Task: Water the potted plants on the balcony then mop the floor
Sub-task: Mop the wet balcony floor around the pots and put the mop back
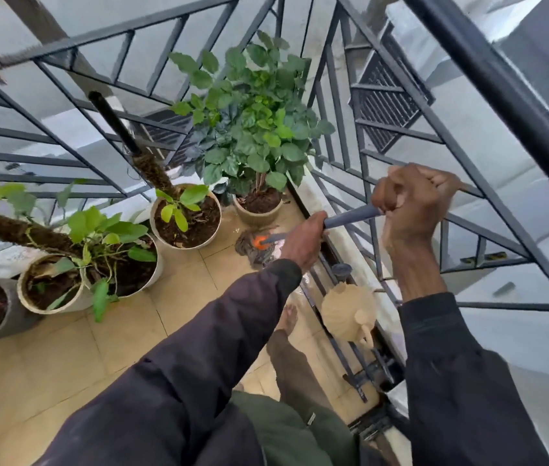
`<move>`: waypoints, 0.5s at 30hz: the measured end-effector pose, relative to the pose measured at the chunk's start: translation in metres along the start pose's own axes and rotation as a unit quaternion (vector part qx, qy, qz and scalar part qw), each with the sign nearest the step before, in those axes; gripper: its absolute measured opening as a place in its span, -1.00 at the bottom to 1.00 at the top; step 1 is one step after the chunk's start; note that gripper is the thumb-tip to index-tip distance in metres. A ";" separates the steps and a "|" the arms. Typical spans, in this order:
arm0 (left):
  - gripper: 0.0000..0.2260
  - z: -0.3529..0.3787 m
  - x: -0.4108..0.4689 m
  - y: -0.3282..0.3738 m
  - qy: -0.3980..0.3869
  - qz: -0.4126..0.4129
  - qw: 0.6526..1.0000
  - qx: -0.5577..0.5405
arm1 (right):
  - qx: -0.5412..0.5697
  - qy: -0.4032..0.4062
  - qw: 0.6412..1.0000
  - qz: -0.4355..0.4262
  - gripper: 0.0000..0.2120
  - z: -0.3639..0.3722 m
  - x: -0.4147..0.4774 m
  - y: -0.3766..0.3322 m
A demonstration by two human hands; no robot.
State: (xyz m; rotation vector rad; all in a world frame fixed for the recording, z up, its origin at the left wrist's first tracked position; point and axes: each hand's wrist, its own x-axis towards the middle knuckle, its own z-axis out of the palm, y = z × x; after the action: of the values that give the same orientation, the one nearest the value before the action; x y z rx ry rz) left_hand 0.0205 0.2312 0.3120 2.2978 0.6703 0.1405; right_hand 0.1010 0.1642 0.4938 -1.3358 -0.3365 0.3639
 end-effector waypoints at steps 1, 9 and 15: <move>-0.84 0.001 -0.001 0.001 0.001 -0.010 1.000 0.007 | 0.010 -0.013 1.000 0.009 -0.55 -0.003 0.006 -0.001; -0.82 0.019 -0.020 -0.013 -0.010 -0.047 0.997 0.062 | 0.037 -0.101 0.992 0.070 -0.53 -0.033 0.028 0.012; -0.91 0.013 0.006 0.011 0.027 -0.005 0.999 0.030 | 0.076 -0.121 0.989 0.029 -0.61 -0.040 0.055 -0.014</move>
State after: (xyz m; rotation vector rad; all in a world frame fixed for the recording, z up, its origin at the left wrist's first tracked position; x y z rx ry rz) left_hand 0.0338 0.2196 0.3100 2.3558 0.7223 0.1817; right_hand 0.1688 0.1504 0.5007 -1.1550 -0.4626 0.5920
